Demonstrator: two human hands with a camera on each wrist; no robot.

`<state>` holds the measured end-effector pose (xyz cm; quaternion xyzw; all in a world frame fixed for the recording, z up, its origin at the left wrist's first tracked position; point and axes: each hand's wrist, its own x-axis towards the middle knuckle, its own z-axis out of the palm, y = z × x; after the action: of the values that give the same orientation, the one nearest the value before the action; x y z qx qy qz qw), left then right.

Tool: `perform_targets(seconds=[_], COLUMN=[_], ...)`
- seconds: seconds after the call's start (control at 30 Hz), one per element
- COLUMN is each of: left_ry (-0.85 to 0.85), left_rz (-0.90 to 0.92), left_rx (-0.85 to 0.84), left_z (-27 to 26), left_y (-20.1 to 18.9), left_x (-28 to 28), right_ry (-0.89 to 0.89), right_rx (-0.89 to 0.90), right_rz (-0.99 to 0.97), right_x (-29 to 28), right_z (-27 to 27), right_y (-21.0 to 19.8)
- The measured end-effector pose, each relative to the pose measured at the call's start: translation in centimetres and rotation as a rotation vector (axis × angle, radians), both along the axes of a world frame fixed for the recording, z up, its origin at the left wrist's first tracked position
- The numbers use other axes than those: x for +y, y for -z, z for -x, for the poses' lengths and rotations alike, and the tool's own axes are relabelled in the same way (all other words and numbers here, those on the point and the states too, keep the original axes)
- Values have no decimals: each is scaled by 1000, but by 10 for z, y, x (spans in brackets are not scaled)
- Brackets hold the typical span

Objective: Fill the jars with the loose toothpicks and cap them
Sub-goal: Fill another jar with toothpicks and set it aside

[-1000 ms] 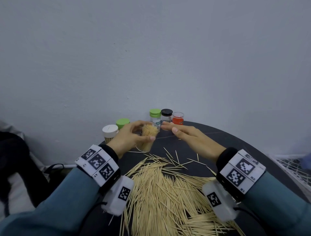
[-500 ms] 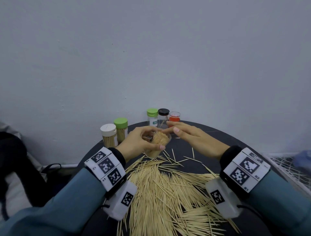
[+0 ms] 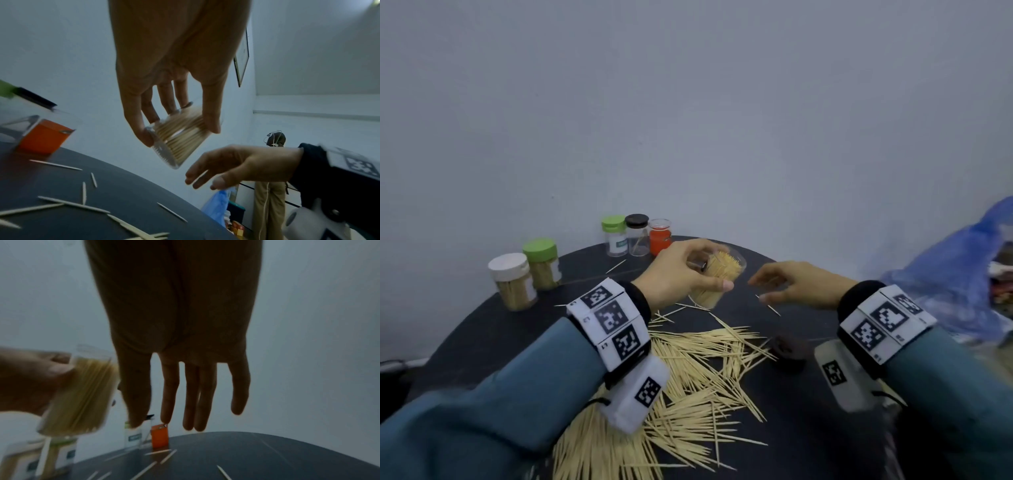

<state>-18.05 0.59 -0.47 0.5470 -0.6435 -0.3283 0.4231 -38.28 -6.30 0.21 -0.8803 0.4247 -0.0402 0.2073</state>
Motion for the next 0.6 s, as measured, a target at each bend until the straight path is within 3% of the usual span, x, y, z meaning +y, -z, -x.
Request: perform_targets(seconds=[0.13,0.33,0.5,0.6], left_ry=[29,64,57,29], left_rz=[-18,-30,-38,-35], left_rx=[-13,-40,-41,-10], left_z=[20,39,40,30], left_y=[7,14,14,10], left_x=[-6,-10,-8,-4], right_ry=[19,-26,-43,9], right_rx=[252,382,320,174], right_rz=[-77,-62,-16,70], right_x=[5,9,5,0], right_z=[20,22,15,9], right_y=[14,32,32,26])
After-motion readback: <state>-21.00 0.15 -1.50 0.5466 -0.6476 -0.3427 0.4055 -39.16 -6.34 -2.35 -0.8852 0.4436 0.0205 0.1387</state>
